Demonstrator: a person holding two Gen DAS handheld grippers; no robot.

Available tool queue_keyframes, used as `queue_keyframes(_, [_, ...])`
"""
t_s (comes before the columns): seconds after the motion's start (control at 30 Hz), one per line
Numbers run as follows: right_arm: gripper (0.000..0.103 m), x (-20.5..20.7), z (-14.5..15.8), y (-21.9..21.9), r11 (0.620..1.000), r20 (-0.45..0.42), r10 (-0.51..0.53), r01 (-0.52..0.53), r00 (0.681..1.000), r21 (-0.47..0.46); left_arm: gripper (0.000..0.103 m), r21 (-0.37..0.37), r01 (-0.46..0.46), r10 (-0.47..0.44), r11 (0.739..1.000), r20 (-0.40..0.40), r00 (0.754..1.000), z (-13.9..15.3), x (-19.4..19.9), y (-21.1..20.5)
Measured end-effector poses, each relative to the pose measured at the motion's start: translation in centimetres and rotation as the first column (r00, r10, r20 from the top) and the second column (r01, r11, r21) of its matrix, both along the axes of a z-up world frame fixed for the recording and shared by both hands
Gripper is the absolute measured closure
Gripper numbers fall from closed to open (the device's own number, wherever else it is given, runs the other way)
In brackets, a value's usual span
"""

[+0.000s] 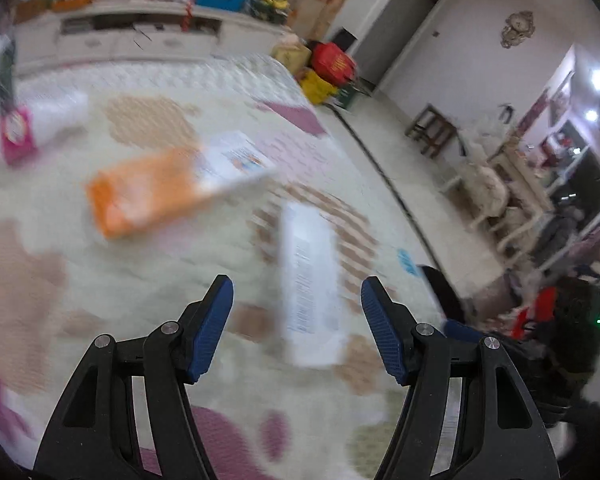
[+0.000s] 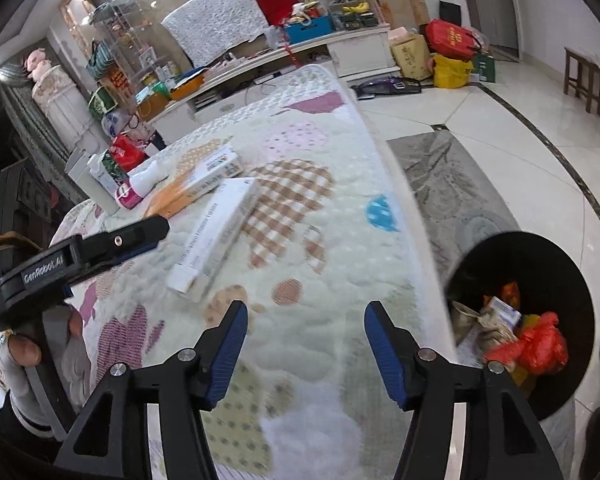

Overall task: Collect trash
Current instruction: 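Move both open tools back over the quilt toward the two medicine boxes, then grasp the white Escitalopram box with the right tool while the left grasps the orange Crestor box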

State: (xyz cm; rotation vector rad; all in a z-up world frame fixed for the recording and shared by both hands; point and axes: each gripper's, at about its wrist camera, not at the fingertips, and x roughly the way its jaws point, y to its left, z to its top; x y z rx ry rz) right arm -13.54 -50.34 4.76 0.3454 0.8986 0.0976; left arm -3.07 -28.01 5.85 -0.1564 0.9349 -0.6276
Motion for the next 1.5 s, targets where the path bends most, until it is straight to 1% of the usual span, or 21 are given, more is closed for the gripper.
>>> queue_keyframes(0.07, [0.036,0.9,0.2,0.9,1.0,0.004,0.017,-0.017,1.0,0.008,0.037,0.062,-0.037,0.035,0.997,0.032,0.999,0.2,1.1,1.6])
queue_keyframes(0.1, [0.034,1.6,0.3,1.5,1.0,0.007,0.028,-0.028,1.0,0.011,0.037,0.085,-0.05,0.048,0.995,0.033,0.998,0.2,1.8,2.4])
queue_keyframes(0.17, [0.033,3.1,0.5,2.6,0.999,0.015,0.043,-0.043,0.999,0.013,0.037,0.111,-0.064,0.06,0.992,0.035,0.998,0.0,2.8,3.8])
queue_keyframes(0.27, [0.032,6.3,0.2,4.4,0.998,0.01,0.053,-0.053,0.999,0.033,0.037,0.149,-0.086,0.078,0.985,0.062,0.995,-0.3,3.6,5.3])
queue_keyframes(0.37, [0.032,8.9,-0.7,5.8,0.998,-0.021,0.042,-0.041,0.999,0.044,0.037,0.153,-0.073,0.064,0.986,0.063,0.996,-0.5,4.2,5.9])
queue_keyframes(0.47, [0.032,11.0,-1.6,7.0,0.999,-0.039,0.033,-0.033,0.999,0.003,0.037,0.166,-0.031,0.019,0.986,0.073,0.997,-0.2,4.6,4.9])
queue_keyframes(0.5, [0.035,11.5,-1.8,7.2,0.999,-0.04,0.032,-0.032,0.999,-0.015,0.037,0.175,-0.02,0.006,0.984,0.08,0.997,-0.2,4.6,4.6])
queue_keyframes(0.53, [0.048,11.7,-1.7,7.4,0.998,-0.027,0.034,-0.035,0.999,-0.047,0.037,0.19,-0.01,-0.008,0.982,0.091,0.996,0.0,4.7,3.9])
queue_keyframes(0.57, [0.053,11.7,-1.7,7.3,0.997,-0.033,0.039,-0.041,0.999,-0.07,0.037,0.206,0.0,-0.021,0.979,0.102,0.995,0.0,4.9,3.3])
queue_keyframes(0.63, [0.054,11.2,-1.6,6.6,0.996,-0.03,0.05,-0.052,0.998,-0.074,0.037,0.234,0.02,-0.047,0.972,0.112,0.993,-0.1,5.2,2.4])
queue_keyframes(0.73, [0.054,10.0,-1.5,5.2,0.993,-0.032,0.047,-0.051,0.998,-0.108,0.037,0.251,0.053,-0.086,0.966,0.122,0.989,-0.4,6.0,0.8])
queue_keyframes(0.87, [0.054,8.6,-1.7,3.4,0.995,-0.036,0.039,-0.042,0.999,-0.085,0.037,0.311,0.085,-0.141,0.947,0.163,0.977,-0.9,6.6,-1.0])
queue_keyframes(0.97, [0.054,8.3,-1.9,2.5,0.998,-0.033,0.038,-0.04,0.999,-0.048,0.037,0.344,0.094,-0.159,0.934,0.167,0.973,-1.6,7.5,-1.8])
queue_keyframes(1.07, [0.052,8.2,-1.9,2.8,0.998,-0.028,0.039,-0.04,0.999,-0.048,0.037,0.368,0.104,-0.181,0.924,0.179,0.967,-1.8,8.1,-2.4])
queue_keyframes(1.2, [0.049,8.3,-1.9,3.2,0.997,-0.027,0.045,-0.047,0.999,-0.058,0.037,0.377,0.109,-0.183,0.92,0.165,0.969,-2.0,9.3,-2.7])
queue_keyframes(1.27, [0.046,8.3,-1.9,3.1,0.998,-0.027,0.044,-0.046,0.999,-0.047,0.037,0.379,0.123,-0.192,0.917,0.149,0.97,-2.0,9.9,-2.9])
queue_keyframes(1.33, [0.037,8.3,-1.8,3.0,0.999,-0.029,0.043,-0.044,0.999,-0.023,0.037,0.392,0.144,-0.213,0.909,0.139,0.967,-2.1,10.3,-3.5])
queue_keyframes(1.4, [0.032,8.3,-1.8,3.0,0.999,-0.032,0.044,-0.044,0.999,-0.001,0.037,0.395,0.194,-0.255,0.898,0.109,0.961,-2.2,10.6,-4.2])
queue_keyframes(1.5, [0.032,8.3,-1.8,3.2,0.999,-0.033,0.048,-0.048,0.998,-0.006,0.037,0.421,0.228,-0.292,0.878,0.091,0.952,-2.5,10.6,-4.8])
